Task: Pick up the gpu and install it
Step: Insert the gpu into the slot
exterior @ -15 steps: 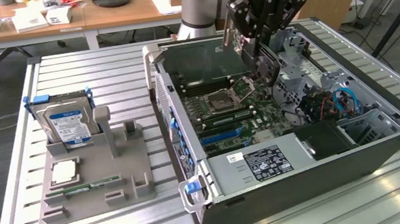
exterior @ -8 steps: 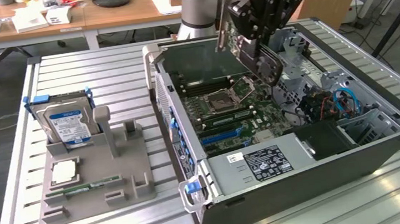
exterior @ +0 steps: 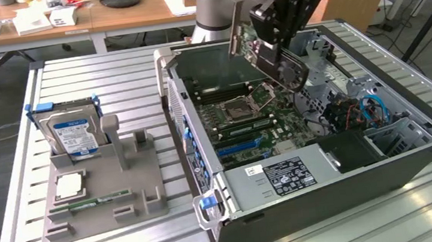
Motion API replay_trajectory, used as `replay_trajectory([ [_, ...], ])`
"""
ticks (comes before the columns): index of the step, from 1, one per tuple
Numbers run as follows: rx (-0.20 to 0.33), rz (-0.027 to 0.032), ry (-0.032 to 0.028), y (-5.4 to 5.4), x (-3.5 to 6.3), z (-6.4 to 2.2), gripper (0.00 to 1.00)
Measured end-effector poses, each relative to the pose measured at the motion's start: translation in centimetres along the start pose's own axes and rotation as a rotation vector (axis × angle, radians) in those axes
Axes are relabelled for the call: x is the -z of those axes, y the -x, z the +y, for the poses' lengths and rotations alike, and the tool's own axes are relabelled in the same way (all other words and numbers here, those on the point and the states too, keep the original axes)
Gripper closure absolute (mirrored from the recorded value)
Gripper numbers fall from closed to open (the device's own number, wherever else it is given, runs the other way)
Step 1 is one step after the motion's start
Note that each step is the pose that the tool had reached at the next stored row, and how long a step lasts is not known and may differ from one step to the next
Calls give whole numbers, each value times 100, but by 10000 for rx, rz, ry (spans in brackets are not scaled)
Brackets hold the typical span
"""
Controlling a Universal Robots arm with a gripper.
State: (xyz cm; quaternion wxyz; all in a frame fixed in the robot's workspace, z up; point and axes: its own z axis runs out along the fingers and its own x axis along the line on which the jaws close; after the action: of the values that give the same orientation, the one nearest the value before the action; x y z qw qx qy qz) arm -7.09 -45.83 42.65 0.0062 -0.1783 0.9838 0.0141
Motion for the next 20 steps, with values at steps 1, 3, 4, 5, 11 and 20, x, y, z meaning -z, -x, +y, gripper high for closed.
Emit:
replay_trajectory([
  [1,180,5,1,0,-1,0,74],
  [3,534,16,4,0,-4,0,74],
  [4,713,21,5,0,-5,0,74],
  [5,910,27,6,0,-7,0,74],
  [11,1988,59,13,0,-15,0,74],
  [20,3622,109,18,-1,-29,-1,74],
])
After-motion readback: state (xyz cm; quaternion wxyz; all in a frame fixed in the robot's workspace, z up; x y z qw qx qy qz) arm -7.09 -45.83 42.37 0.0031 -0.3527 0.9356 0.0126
